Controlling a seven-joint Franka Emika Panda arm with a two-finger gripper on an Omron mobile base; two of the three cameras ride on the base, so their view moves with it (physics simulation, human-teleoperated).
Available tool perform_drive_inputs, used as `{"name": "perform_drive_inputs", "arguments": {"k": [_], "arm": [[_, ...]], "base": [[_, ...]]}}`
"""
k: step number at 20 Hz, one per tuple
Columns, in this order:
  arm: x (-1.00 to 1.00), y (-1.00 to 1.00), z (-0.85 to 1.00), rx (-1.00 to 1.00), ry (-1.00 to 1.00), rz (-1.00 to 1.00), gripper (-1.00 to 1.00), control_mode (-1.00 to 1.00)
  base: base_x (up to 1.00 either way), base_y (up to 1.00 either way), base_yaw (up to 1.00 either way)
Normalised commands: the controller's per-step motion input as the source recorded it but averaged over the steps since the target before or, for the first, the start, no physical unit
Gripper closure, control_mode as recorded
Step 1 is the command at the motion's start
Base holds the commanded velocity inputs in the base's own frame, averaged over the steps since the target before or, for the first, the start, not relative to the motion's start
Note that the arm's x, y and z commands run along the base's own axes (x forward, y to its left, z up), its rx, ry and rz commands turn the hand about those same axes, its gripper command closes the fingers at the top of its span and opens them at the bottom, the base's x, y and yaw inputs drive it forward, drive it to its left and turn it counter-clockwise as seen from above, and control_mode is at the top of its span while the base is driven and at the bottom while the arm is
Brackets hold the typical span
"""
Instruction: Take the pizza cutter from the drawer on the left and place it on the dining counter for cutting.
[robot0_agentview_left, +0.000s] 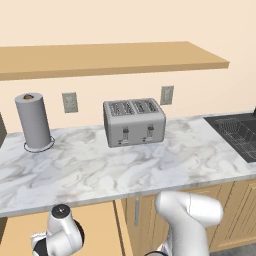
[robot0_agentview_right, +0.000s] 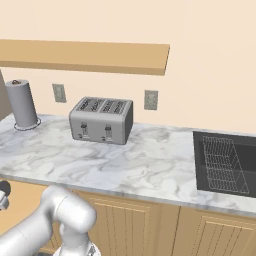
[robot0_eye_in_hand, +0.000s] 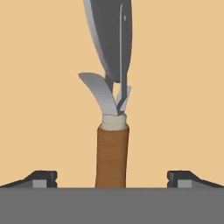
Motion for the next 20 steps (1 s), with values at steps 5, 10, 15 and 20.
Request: {"name": "perform_drive_inputs", "arguments": {"k": [5, 10, 15, 20], "arm": [[0.05, 0.01, -0.19, 0.00, 0.00, 0.00, -1.00, -1.00], [0.03, 0.00, -0.20, 0.00, 0.00, 0.00, -1.00, -1.00], [0.02, 0.01, -0.18, 0.00, 0.00, 0.00, -1.00, -1.00], [0.00, 0.00, -0.07, 0.00, 0.00, 0.00, -1.00, -1.00]], "base": [[0.00, 0.00, 0.00], [0.00, 0.00, 0.00], [0.00, 0.00, 0.00], [0.00, 0.00, 0.00]]}}
